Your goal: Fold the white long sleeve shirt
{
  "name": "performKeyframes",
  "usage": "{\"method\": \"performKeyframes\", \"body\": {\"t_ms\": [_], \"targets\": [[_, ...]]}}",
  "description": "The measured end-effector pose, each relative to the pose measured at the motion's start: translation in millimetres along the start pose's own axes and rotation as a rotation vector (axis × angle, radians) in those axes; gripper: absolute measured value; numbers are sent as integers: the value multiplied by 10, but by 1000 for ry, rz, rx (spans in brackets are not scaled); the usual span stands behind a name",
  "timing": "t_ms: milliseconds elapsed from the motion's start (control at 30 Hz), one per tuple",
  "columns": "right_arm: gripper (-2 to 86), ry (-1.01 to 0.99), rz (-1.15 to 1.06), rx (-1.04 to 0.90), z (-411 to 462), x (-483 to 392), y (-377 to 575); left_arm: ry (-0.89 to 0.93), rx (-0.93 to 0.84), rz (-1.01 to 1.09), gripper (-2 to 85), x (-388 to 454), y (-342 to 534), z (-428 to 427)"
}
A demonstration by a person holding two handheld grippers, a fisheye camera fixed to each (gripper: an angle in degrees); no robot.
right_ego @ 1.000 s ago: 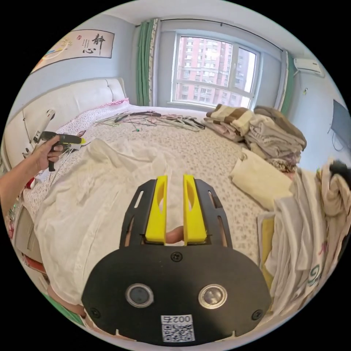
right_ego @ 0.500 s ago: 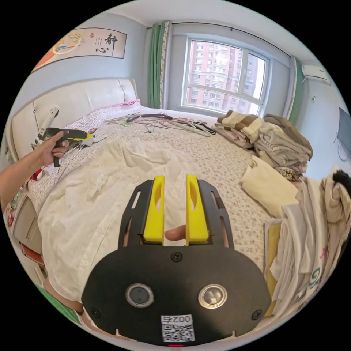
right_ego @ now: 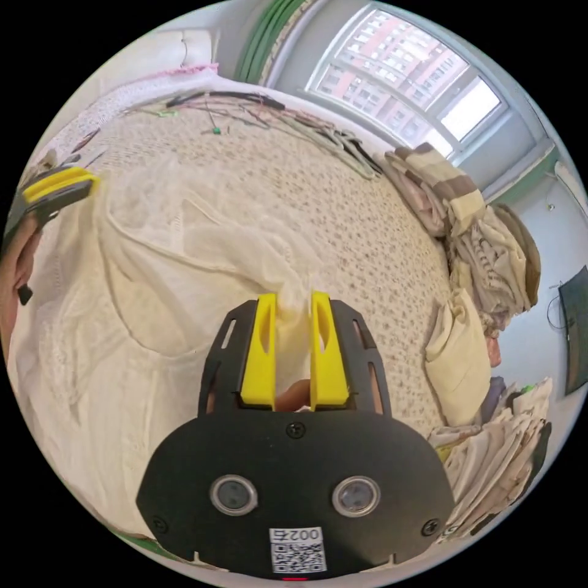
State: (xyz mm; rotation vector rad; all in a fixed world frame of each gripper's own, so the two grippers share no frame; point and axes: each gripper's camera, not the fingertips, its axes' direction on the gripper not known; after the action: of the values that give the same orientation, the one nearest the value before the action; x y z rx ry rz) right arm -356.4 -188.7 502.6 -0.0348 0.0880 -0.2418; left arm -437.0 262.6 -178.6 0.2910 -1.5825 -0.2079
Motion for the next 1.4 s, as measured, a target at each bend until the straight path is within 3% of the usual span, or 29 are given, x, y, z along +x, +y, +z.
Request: {"method": "performKeyframes", "body": {"t_ms": [67, 100, 267, 533, 767, 900, 967, 1100, 1167, 1400], "targets": [[10, -232, 141, 37, -73, 436, 234, 94, 15, -68, -1, -181, 106, -49], [7, -298, 181, 68, -129, 558, 326, 152, 30, -114, -5, -330, 195, -111], [-6, -1020, 285, 306, -835, 1390, 1334, 335, 122, -161, -10, -881, 619, -588], [-8, -1260, 238, 560, -2385, 1604, 3204, 639, 378, -268, -10, -1796, 1901, -2073], [-8, -1432, -229, 620, -3785, 1225, 4477, 681, 541, -304, -10, -2195, 3000, -3071], [-6, -1303, -121, 510, -3912, 1073, 4796, 664, 581, -361, -10, -2353, 3441, -3307], [-4, -1063, -3, 347, -3734, 819, 4865, 630, 539, -375, -10, -2349, 3502, -3201], [9, -676, -77, 170, -3465, 155, 5006, 575, 202, -392, -10, -2139, 3478, -2421], [34, -458, -88, 266, -3532, -184, 5269, 576, 111, -398, -10, -2037, 3560, -2133], [110, -163, -88, 553, -4137, -578, 5828, 478, 78, -348, -10, -1880, 3802, -1976]]}}
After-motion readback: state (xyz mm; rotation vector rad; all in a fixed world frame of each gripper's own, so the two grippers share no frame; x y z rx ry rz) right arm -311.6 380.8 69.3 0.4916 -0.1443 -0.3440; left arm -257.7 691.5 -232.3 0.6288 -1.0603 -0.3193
